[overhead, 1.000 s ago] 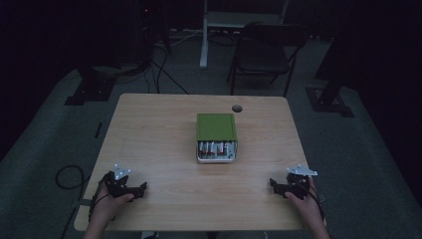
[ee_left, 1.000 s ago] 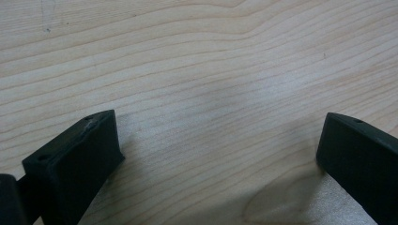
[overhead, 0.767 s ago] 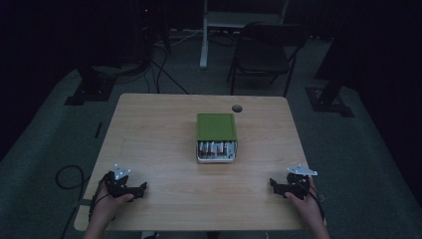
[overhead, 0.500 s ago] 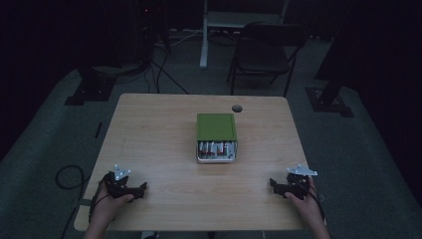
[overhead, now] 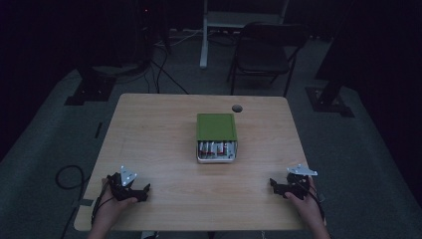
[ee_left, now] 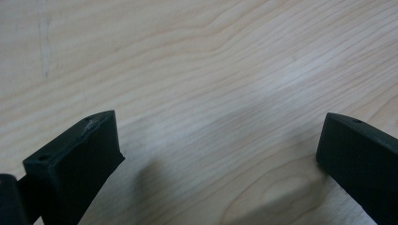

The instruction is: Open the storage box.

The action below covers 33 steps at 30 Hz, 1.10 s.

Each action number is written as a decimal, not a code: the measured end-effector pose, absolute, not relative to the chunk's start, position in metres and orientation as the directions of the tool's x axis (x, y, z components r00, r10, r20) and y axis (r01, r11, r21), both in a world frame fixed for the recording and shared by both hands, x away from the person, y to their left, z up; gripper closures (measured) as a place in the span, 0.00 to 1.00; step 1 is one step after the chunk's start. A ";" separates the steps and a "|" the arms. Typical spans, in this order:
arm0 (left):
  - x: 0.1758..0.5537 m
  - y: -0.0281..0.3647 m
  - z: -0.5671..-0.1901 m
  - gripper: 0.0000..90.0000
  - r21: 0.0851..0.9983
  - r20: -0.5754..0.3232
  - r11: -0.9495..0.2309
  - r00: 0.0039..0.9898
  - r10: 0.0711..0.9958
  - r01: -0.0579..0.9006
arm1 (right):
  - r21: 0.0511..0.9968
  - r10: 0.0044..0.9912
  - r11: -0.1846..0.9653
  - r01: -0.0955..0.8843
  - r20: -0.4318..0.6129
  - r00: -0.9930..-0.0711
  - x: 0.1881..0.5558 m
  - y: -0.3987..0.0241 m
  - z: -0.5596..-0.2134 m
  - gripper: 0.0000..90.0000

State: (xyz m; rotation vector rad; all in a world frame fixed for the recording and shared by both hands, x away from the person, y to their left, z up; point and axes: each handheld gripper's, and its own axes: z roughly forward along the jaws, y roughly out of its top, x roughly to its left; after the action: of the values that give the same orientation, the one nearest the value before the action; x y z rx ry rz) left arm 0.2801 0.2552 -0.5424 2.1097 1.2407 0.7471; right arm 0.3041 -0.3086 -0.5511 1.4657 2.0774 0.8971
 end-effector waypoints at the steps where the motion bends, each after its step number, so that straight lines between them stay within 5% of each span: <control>1: 0.280 0.254 -0.541 0.01 0.714 0.184 -0.413 0.417 0.890 0.566 | 0.722 0.940 0.227 0.654 0.012 -0.340 0.304 -0.309 -0.551 0.11; 33: 0.293 0.197 -0.530 0.04 0.712 0.288 -0.555 0.542 0.790 0.431 | 0.722 0.940 0.228 0.653 0.012 -0.340 0.304 -0.309 -0.551 0.11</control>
State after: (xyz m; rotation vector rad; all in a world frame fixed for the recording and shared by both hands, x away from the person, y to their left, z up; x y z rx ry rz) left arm 0.2931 0.1969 -0.5299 2.2023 0.9824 0.8121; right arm 0.3041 -0.3086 -0.5511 1.4651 2.0777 0.8965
